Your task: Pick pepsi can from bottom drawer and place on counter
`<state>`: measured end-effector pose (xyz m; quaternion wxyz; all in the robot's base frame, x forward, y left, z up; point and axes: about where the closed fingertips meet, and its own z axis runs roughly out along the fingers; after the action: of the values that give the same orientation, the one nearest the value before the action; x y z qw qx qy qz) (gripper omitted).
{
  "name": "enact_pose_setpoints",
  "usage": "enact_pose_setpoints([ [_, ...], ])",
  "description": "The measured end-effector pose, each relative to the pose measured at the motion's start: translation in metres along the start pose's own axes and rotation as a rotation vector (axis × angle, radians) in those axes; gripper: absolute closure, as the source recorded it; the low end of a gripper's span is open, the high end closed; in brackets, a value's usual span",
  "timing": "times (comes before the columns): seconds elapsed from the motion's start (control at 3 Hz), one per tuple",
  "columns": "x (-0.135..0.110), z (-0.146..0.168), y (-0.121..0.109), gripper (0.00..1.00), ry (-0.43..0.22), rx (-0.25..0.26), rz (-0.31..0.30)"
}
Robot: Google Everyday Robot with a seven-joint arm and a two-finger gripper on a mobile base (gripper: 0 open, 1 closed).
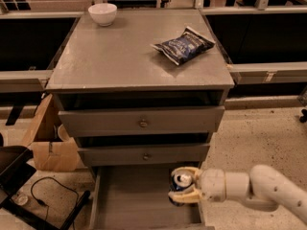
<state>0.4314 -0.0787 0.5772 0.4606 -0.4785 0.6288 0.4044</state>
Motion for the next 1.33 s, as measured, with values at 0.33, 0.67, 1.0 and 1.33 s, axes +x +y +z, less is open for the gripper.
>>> enact_pose_setpoints([
  [0.33, -0.124, -0.029, -0.028, 1.00, -0.013, 0.073, -0.039],
  [0.67, -0.190, -0.027, -0.060, 1.00, -0.023, 0.148, -0.046],
  [1.0, -0.190, -0.027, -0.060, 1.00, -0.023, 0.148, -0.046],
  [1.33, -0.215, -0.015, -0.071, 1.00, -0.001, 0.120, -0.086],
])
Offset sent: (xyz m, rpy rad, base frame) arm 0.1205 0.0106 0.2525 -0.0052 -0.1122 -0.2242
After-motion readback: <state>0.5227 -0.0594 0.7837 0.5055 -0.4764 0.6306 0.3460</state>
